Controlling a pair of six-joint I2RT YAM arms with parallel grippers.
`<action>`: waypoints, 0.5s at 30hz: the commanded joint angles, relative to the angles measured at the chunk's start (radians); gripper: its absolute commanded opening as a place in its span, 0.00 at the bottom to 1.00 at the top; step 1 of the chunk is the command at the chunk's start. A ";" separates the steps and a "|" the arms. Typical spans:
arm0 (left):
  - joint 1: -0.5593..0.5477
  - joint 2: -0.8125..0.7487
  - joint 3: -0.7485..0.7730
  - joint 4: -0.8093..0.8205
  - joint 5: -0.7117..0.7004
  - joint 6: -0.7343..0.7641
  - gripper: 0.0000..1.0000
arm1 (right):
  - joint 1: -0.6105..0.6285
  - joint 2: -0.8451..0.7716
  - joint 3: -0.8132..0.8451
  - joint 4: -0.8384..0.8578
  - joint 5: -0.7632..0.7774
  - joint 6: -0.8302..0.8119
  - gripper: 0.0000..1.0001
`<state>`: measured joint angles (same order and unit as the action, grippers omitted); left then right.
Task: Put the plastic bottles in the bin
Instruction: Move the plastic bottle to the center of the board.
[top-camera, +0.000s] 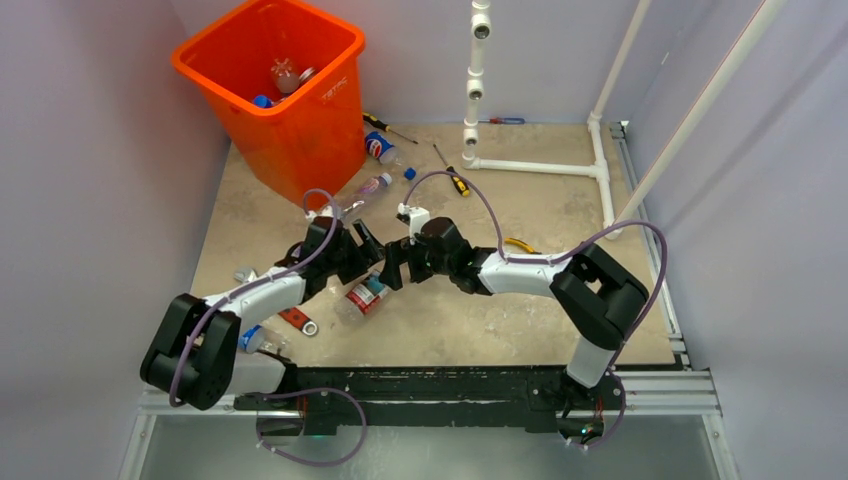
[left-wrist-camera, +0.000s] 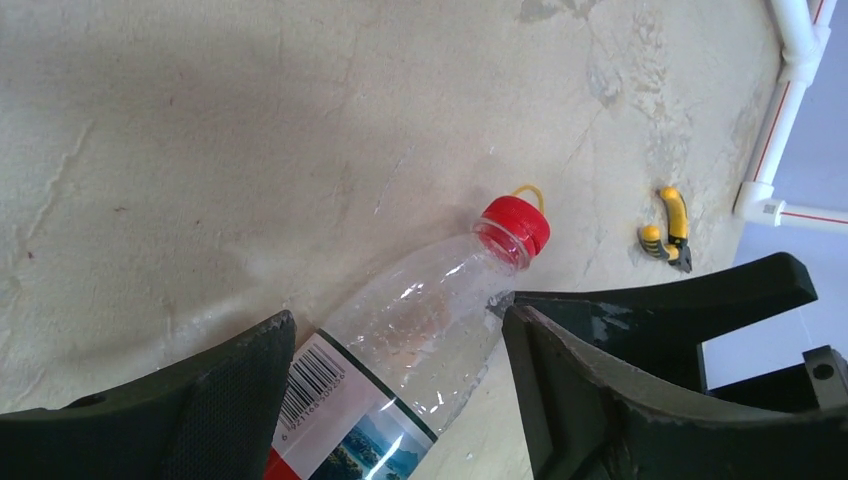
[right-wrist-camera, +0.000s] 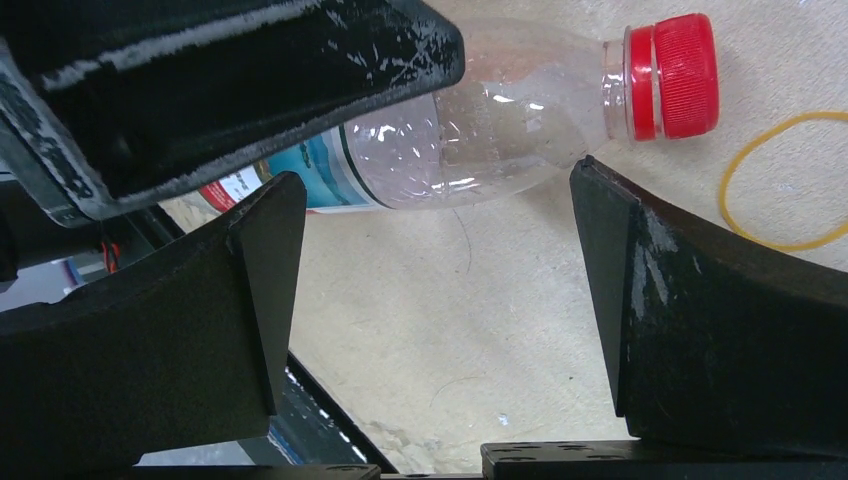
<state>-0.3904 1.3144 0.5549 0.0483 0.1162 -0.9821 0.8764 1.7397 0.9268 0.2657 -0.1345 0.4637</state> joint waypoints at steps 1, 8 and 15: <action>-0.015 -0.007 -0.022 0.044 -0.030 -0.024 0.75 | 0.004 -0.009 -0.004 0.025 0.023 0.054 0.98; -0.015 -0.120 0.008 -0.083 -0.152 0.017 0.76 | 0.004 -0.072 0.010 -0.110 0.021 0.105 0.99; -0.015 -0.222 0.015 -0.210 -0.234 0.055 0.77 | 0.017 -0.040 -0.003 -0.127 0.040 0.268 0.99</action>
<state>-0.4019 1.1461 0.5495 -0.0807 -0.0399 -0.9611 0.8841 1.7061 0.9260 0.1501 -0.1165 0.6098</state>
